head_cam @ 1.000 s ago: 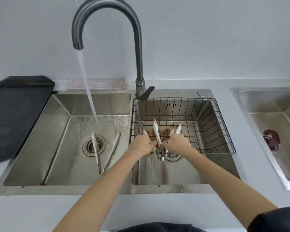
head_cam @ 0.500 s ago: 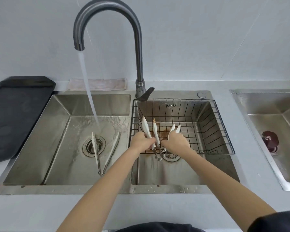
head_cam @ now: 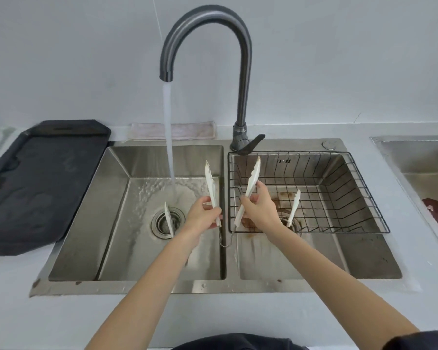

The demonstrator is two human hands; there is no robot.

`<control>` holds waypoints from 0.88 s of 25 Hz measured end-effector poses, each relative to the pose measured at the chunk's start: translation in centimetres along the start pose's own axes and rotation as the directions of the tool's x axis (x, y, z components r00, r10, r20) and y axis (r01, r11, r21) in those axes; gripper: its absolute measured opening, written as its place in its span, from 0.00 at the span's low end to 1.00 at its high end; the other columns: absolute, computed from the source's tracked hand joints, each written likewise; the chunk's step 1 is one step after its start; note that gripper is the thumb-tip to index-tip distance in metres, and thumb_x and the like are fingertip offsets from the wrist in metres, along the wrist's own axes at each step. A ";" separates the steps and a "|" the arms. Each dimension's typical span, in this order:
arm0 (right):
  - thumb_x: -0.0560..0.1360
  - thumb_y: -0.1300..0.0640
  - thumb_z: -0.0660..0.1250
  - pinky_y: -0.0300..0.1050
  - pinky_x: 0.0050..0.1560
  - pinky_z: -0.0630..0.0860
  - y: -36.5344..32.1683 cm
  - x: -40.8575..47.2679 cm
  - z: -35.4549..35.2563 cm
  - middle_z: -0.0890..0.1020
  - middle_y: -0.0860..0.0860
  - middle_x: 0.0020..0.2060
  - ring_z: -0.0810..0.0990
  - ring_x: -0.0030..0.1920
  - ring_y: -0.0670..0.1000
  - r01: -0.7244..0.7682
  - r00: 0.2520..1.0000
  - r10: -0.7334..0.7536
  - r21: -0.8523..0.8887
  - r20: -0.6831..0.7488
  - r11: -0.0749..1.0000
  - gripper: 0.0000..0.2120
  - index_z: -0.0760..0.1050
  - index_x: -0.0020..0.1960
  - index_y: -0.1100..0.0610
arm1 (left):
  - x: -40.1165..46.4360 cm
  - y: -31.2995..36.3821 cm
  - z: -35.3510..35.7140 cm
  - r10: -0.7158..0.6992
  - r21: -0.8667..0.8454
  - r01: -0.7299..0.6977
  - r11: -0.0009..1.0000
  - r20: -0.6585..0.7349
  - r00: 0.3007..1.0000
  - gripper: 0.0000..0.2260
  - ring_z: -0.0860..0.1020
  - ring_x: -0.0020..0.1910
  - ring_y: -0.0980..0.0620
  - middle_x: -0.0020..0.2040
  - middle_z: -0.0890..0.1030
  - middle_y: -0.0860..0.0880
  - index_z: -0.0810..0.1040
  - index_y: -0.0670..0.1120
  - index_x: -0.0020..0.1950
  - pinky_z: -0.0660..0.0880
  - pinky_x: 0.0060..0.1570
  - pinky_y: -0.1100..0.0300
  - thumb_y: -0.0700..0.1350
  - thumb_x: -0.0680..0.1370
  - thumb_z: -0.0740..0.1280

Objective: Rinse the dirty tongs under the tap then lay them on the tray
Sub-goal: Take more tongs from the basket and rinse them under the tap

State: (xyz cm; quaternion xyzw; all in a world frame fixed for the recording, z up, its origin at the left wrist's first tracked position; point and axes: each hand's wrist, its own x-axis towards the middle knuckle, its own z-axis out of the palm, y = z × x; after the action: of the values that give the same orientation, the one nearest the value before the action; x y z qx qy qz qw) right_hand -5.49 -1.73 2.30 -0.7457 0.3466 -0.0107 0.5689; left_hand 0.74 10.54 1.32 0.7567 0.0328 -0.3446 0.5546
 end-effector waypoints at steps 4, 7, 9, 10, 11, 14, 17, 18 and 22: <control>0.79 0.54 0.58 0.50 0.58 0.78 -0.7 1.0 4.0 0.75 0.48 0.42 0.79 0.44 0.48 -0.036 0.999 0.041 0.262 -0.015 0.965 0.25 0.57 0.74 0.58 | -0.1 -1.8 -4.4 -0.003 -0.025 0.002 1.000 -0.030 1.000 0.18 0.77 0.42 0.51 0.42 0.76 0.49 0.67 0.46 0.63 0.77 0.46 0.56 0.34 0.75 0.62; 0.80 0.56 0.56 0.46 0.56 0.77 -1.9 1.9 6.9 0.77 0.52 0.48 0.79 0.44 0.48 -0.082 0.996 0.091 0.416 0.000 0.906 0.22 0.58 0.73 0.59 | -0.4 -2.9 -7.4 0.012 -0.038 -0.013 0.999 -0.012 1.000 0.16 0.76 0.39 0.53 0.41 0.75 0.49 0.66 0.48 0.58 0.76 0.39 0.61 0.33 0.75 0.63; 0.81 0.57 0.54 0.46 0.57 0.76 -2.6 2.2 9.1 0.77 0.57 0.55 0.79 0.50 0.52 -0.122 0.992 0.110 0.430 0.054 0.895 0.19 0.62 0.71 0.61 | 0.0 -3.3 -9.5 0.023 -0.049 -0.024 0.998 -0.027 0.999 0.12 0.76 0.41 0.50 0.42 0.74 0.47 0.67 0.48 0.52 0.77 0.43 0.55 0.33 0.75 0.62; 0.81 0.58 0.53 0.47 0.58 0.75 -2.9 2.4 10.1 0.77 0.59 0.58 0.79 0.54 0.54 -0.143 0.989 0.118 0.429 0.084 0.892 0.18 0.63 0.69 0.62 | 0.3 -3.4 -10.5 0.026 -0.047 -0.028 0.998 -0.038 0.999 0.10 0.77 0.43 0.48 0.43 0.74 0.46 0.67 0.48 0.49 0.77 0.46 0.53 0.34 0.76 0.62; 0.81 0.58 0.52 0.47 0.58 0.74 -3.2 2.6 11.2 0.76 0.60 0.60 0.78 0.56 0.54 -0.161 0.986 0.124 0.432 0.113 0.888 0.17 0.64 0.68 0.63 | 0.6 -3.4 -11.6 0.032 -0.044 -0.034 0.998 -0.044 0.999 0.08 0.77 0.45 0.47 0.44 0.74 0.46 0.68 0.48 0.47 0.78 0.49 0.51 0.36 0.77 0.62; 0.81 0.58 0.51 0.46 0.55 0.73 -4.2 3.4 14.0 0.75 0.59 0.64 0.77 0.59 0.55 -0.216 0.973 0.153 0.447 0.173 0.868 0.19 0.63 0.70 0.63 | 1.3 -3.3 -14.4 0.093 -0.017 -0.094 0.995 -0.055 0.994 0.02 0.78 0.48 0.47 0.47 0.76 0.47 0.71 0.49 0.48 0.77 0.54 0.48 0.44 0.78 0.63; 0.82 0.59 0.50 0.48 0.57 0.71 -5.3 4.6 16.0 0.75 0.58 0.65 0.75 0.65 0.57 -0.267 0.959 0.184 0.470 0.215 0.842 0.19 0.62 0.71 0.61 | 2.4 -2.8 -16.7 0.153 0.021 -0.152 0.988 -0.083 0.985 0.03 0.80 0.47 0.46 0.45 0.77 0.50 0.72 0.53 0.48 0.77 0.55 0.44 0.47 0.77 0.65; 0.82 0.58 0.50 0.48 0.58 0.71 -5.6 5.0 16.4 0.75 0.59 0.65 0.75 0.65 0.57 -0.281 0.956 0.197 0.477 0.219 0.833 0.18 0.62 0.71 0.60 | 2.7 -2.6 -17.4 0.161 0.027 -0.160 0.987 -0.091 0.983 0.04 0.80 0.48 0.44 0.44 0.77 0.50 0.73 0.53 0.49 0.77 0.55 0.42 0.47 0.76 0.66; 0.81 0.61 0.51 0.47 0.58 0.72 -6.7 7.5 18.2 0.76 0.60 0.64 0.76 0.64 0.57 -0.319 0.947 0.245 0.502 0.209 0.804 0.18 0.64 0.69 0.64 | 4.6 -1.7 -19.3 0.224 0.100 -0.213 0.972 -0.114 0.968 0.04 0.82 0.48 0.41 0.44 0.79 0.47 0.73 0.56 0.45 0.79 0.50 0.42 0.50 0.74 0.68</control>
State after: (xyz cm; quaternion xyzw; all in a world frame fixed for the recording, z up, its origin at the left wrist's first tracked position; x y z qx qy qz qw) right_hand 11.05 10.33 -1.24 -0.4986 0.3984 0.0290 0.7693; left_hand 12.82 26.27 0.21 0.7992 -0.0313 -0.2346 0.5525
